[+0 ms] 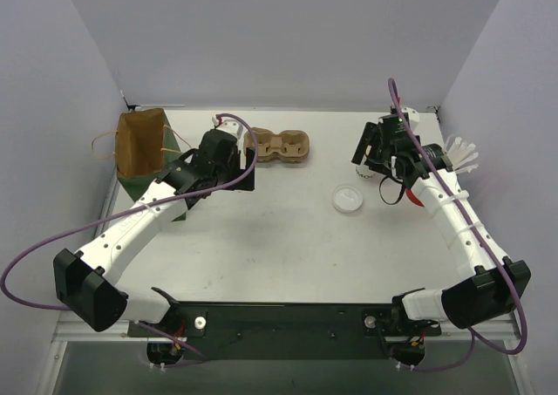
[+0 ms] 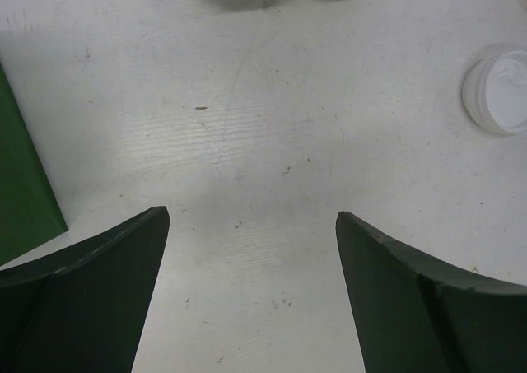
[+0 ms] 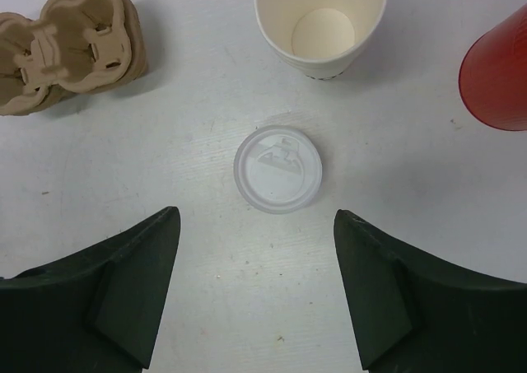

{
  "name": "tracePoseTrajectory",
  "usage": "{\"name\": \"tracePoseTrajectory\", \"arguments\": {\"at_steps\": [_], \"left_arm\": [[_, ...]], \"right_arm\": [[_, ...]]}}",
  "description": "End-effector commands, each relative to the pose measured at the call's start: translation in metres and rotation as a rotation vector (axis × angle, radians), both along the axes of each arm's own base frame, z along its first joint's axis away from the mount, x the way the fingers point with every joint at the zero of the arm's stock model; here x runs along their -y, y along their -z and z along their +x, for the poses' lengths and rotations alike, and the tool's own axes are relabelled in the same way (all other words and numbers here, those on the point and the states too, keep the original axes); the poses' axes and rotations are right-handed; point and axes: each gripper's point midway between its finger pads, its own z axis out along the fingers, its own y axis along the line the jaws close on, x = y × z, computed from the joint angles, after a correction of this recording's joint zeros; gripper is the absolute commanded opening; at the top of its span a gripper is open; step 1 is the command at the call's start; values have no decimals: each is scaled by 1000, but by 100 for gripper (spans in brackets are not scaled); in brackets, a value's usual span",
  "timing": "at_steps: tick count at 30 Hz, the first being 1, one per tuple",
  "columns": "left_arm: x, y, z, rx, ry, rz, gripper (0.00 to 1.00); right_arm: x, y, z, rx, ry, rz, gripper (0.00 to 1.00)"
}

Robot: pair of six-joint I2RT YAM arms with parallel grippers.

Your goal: Pack the takeout coffee

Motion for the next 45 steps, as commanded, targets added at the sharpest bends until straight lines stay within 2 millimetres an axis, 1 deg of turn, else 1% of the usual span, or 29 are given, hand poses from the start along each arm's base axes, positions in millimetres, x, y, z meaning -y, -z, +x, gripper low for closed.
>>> {"name": "tracePoseTrajectory", "arguments": {"at_steps": [1,4,8,9,11,12,13,14,15,16,17,18,19,20,22,23,26,28,29,37,41,43,45], "left_arm": [[4,-28,9,64,4,-36,94],[3,-27,7,59,18,-31,94],[5,-29,3,57,40,-39,94],[5,-28,3,55,41,-39,94],[6,-26,2,44,52,-36,93],[6,-25,2,39,52,-35,93],[6,-24,2,37,50,-32,93],[5,-23,2,35,47,-30,93],[4,-21,2,31,45,-28,93],[5,-21,3,30,45,-30,93],[5,-21,2,25,48,-28,93],[4,-23,3,28,46,-29,93],[5,-22,3,25,47,-28,93],[5,-23,3,27,48,-31,93],[6,-23,3,26,52,-36,93],[7,-23,2,25,54,-38,93],[7,-24,2,23,56,-43,93],[8,-25,2,26,58,-45,93],[7,-24,2,25,56,-44,93],[5,-25,1,24,54,-38,93],[3,-25,0,23,52,-33,93],[3,-25,0,21,53,-30,93],[3,-24,0,19,52,-28,93]], "right_arm": [[13,-9,9,20,43,-44,70],[20,-5,15,6,54,-53,69],[18,-8,26,4,17,-77,67],[16,-11,32,9,11,-80,66],[17,-11,38,4,-2,-100,65],[15,-12,45,5,-7,-105,62],[15,-12,48,0,-13,-113,60],[15,-6,54,-16,-24,-133,59],[15,-5,58,-21,-27,-139,55],[14,-8,63,-14,-33,-145,52],[15,0,68,-36,-41,-164,48],[15,2,72,-41,-46,-174,47],[15,-2,77,-31,-48,-178,45],[15,6,83,-51,-58,-197,42],[16,3,91,-45,-62,-208,40],[15,10,96,-61,-74,-222,39],[15,18,108,-78,-84,-228,37],[15,26,113,-100,-86,-229,35],[14,28,115,-105,-89,-228,32],[13,63,126,-178,-91,-214,26],[14,71,127,-195,-78,-217,19],[16,71,127,-194,-72,-220,17],[18,71,128,-194,-59,-231,12]]}}
